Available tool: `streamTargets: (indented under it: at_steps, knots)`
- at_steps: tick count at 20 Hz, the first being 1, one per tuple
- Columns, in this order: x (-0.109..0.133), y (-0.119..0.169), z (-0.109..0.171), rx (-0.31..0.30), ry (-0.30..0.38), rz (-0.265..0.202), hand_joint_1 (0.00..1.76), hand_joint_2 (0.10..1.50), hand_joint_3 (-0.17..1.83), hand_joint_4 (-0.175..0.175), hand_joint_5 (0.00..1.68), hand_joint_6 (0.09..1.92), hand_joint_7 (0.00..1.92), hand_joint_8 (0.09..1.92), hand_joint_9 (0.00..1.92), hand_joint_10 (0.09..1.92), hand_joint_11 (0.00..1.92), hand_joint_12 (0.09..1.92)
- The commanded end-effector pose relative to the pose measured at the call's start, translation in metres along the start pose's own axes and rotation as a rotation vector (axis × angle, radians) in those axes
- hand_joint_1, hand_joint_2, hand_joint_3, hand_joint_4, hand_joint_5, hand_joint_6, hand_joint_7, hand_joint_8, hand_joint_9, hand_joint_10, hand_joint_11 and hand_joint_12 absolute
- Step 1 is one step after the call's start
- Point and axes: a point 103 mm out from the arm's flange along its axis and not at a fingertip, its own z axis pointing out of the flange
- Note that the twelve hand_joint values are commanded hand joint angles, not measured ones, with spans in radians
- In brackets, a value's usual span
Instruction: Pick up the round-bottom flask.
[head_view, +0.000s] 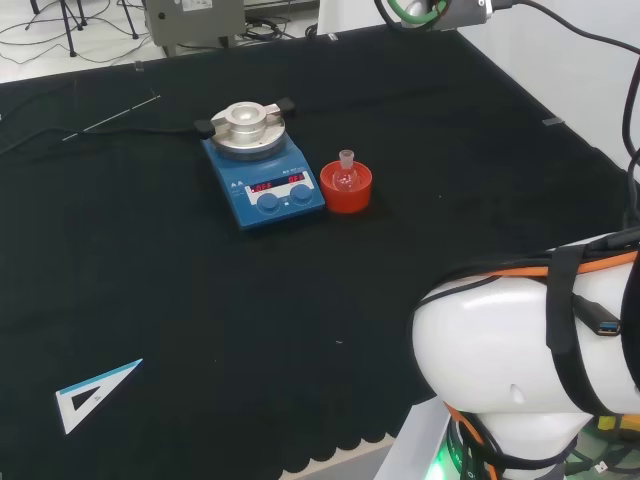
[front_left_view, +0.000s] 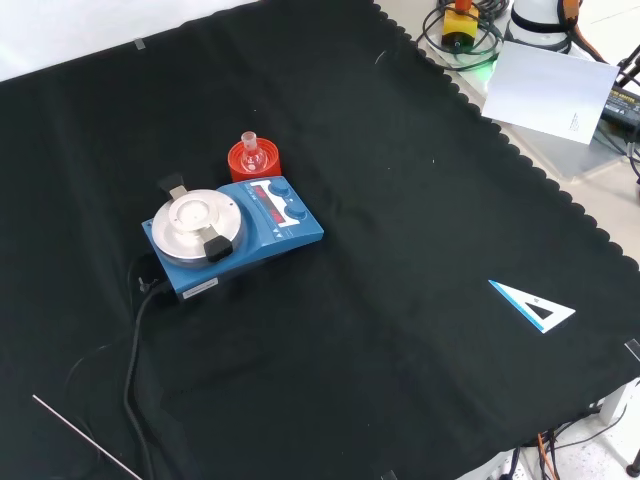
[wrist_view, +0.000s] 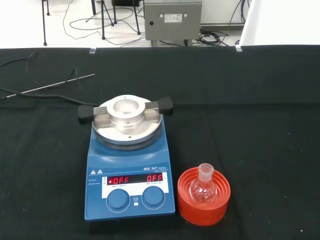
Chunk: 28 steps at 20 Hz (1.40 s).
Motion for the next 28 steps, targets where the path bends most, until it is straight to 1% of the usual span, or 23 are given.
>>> streamTargets:
  at_steps: [1, 2, 4, 7, 11, 14, 17, 19, 21, 22, 24, 25, 26, 28]
  knots:
    - [0.008, -0.002, 0.000, -0.015, -0.022, 0.002, 0.03, 1.15, 0.55, -0.003, 0.11, 0.18, 0.03, 0.48, 0.11, 0.61, 0.00, 0.84]
    - [0.011, -0.003, 0.000, -0.016, -0.023, 0.004, 0.02, 1.20, 0.46, -0.001, 0.13, 0.12, 0.03, 0.46, 0.11, 0.59, 0.00, 0.82]
    - [0.011, -0.002, 0.001, -0.017, -0.021, 0.006, 0.00, 1.25, 0.37, 0.000, 0.15, 0.09, 0.04, 0.44, 0.11, 0.58, 0.00, 0.82]
    - [0.010, 0.001, 0.002, -0.001, -0.017, 0.008, 0.00, 1.27, 0.34, 0.000, 0.16, 0.09, 0.04, 0.43, 0.12, 0.57, 0.00, 0.81]
    - [0.002, 0.013, 0.011, 0.018, -0.002, 0.009, 0.00, 1.27, 0.33, 0.000, 0.16, 0.09, 0.04, 0.42, 0.12, 0.57, 0.00, 0.81]
    - [-0.006, 0.023, 0.018, 0.014, 0.010, 0.012, 0.01, 1.27, 0.30, 0.000, 0.17, 0.09, 0.05, 0.41, 0.12, 0.56, 0.00, 0.80]
    - [-0.013, 0.035, 0.025, -0.011, 0.028, 0.022, 0.10, 1.24, 0.26, -0.003, 0.18, 0.09, 0.07, 0.41, 0.14, 0.57, 0.00, 0.80]
    - [-0.018, 0.043, 0.032, -0.034, 0.044, 0.038, 0.18, 1.21, 0.24, -0.007, 0.20, 0.09, 0.10, 0.43, 0.17, 0.58, 0.00, 0.89]
    - [-0.025, 0.051, 0.042, -0.068, 0.079, 0.052, 0.29, 1.18, 0.22, -0.014, 0.23, 0.09, 0.15, 0.45, 0.22, 0.60, 0.00, 1.00]
    - [-0.027, 0.055, 0.047, -0.077, 0.086, 0.055, 0.35, 1.16, 0.21, -0.018, 0.25, 0.09, 0.17, 0.46, 0.25, 0.61, 0.00, 1.05]
    - [-0.037, 0.070, 0.063, -0.065, 0.103, 0.054, 0.44, 1.12, 0.20, -0.025, 0.29, 0.09, 0.21, 0.49, 0.29, 0.62, 0.00, 1.13]
    - [-0.046, 0.081, 0.072, -0.060, 0.121, 0.052, 0.48, 1.11, 0.20, -0.027, 0.31, 0.09, 0.22, 0.50, 0.31, 0.62, 0.00, 1.15]
    - [-0.058, 0.092, 0.080, -0.059, 0.136, 0.052, 0.51, 1.09, 0.20, -0.029, 0.32, 0.09, 0.23, 0.51, 0.32, 0.62, 0.00, 1.17]
    - [-0.091, 0.118, 0.098, -0.051, 0.174, 0.059, 0.56, 1.05, 0.23, -0.035, 0.36, 0.09, 0.23, 0.54, 0.35, 0.62, 0.00, 1.21]
